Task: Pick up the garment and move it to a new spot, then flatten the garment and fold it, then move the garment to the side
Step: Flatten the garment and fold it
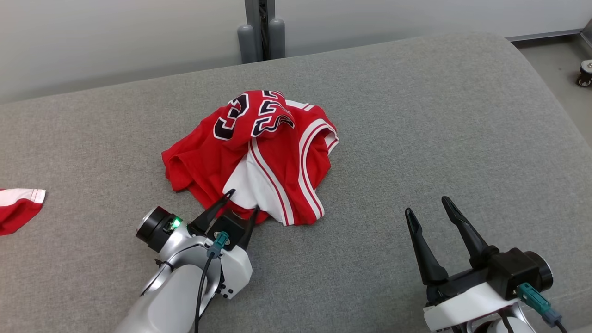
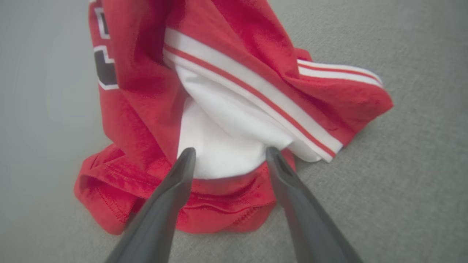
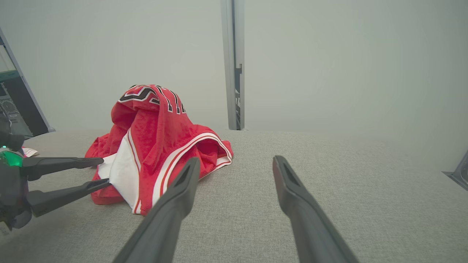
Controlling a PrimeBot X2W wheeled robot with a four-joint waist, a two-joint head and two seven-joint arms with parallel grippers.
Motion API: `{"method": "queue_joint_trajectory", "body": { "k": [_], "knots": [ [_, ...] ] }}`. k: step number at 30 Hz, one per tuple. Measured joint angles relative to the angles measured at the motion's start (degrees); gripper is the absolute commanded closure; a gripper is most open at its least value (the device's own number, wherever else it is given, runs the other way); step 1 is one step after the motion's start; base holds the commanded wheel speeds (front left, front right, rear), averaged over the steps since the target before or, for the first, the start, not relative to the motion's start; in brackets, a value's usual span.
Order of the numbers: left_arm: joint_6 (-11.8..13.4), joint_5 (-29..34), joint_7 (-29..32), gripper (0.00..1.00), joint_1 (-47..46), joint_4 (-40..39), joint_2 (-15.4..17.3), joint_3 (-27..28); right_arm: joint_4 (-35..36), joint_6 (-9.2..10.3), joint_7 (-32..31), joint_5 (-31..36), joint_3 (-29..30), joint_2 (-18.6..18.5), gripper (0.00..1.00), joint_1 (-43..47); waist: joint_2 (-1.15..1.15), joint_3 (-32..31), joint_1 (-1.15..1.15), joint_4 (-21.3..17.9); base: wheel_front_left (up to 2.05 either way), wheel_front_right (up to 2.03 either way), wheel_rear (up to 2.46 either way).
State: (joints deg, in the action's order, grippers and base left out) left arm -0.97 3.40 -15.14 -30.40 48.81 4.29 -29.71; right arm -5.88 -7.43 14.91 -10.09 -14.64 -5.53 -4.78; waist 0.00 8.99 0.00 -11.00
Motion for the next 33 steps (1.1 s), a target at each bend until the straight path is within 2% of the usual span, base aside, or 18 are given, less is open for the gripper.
{"method": "queue_joint_trajectory", "body": {
  "k": [1, 3, 4, 10, 14, 20, 23, 28, 33],
  "knots": [
    [0.0, -0.1, 0.0, 0.54, -0.2, 0.4, 0.0, -0.1, 0.0, 0.0, 0.0, 0.0, -0.1, -0.1, 0.0, 0.0, 0.0, 0.1, 0.0, -0.1, 0.0, 0.0, 0.0],
    [0.0, -0.5, 0.0, 0.78, -0.8, 1.2, -0.1, -0.3, 0.0, 0.0, 0.0, -0.1, -0.1, -0.2, 0.0, -0.4, 0.0, 0.2, 0.0, -0.2, 0.0, 0.0, 0.0],
    [0.0, -0.6, 0.0, 1.0, -1.0, 1.6, -0.1, -0.5, 0.0, 0.0, 0.0, -0.1, -0.1, -0.3, 0.0, -0.6, 0.0, 0.3, 0.0, -0.2, 0.0, 0.0, 0.0],
    [-0.3, -1.7, 0.0, 1.0, -2.0, 3.3, -0.3, -0.8, 0.0, 0.0, 0.0, -0.2, -0.3, -0.4, 0.0, -0.8, 0.0, 0.7, 0.0, -0.4, 0.0, 0.0, 0.0],
    [0.0, -3.3, 0.0, 1.0, -2.6, 0.4, -0.6, -0.4, 0.0, 0.0, 0.0, -0.2, -0.1, -0.3, 0.0, -1.1, 0.0, 0.7, 0.0, -0.3, 0.0, 0.0, 0.0],
    [2.3, -5.0, 0.0, 1.0, -1.4, -4.0, -0.7, 1.4, -0.2, 0.0, 0.0, -0.2, 0.0, 0.2, 0.0, -1.0, 0.0, 0.0, 0.0, -0.1, 0.0, 0.0, 0.0],
    [2.3, -5.3, 0.0, 1.0, 0.4, -6.2, -0.4, 1.3, -0.3, 0.0, 0.0, -0.2, 0.2, 0.5, 0.0, -0.7, 0.0, -0.8, 0.0, 0.2, 0.0, 0.0, 0.0],
    [1.0, -7.1, 0.0, 1.0, 1.4, -12.0, -0.4, 2.0, -0.6, 0.0, 0.0, -0.2, 0.1, 0.7, 0.0, -0.5, 0.0, -1.9, 0.0, 0.4, 0.0, 0.0, 0.0],
    [-2.8, -13.2, 0.0, 1.0, 2.4, -18.6, -1.2, 3.3, -1.0, 0.0, 0.0, -0.2, -0.3, 0.9, 0.0, 0.4, 0.0, -3.7, 0.0, 0.2, 0.0, 0.0, 0.0]
  ]
}}
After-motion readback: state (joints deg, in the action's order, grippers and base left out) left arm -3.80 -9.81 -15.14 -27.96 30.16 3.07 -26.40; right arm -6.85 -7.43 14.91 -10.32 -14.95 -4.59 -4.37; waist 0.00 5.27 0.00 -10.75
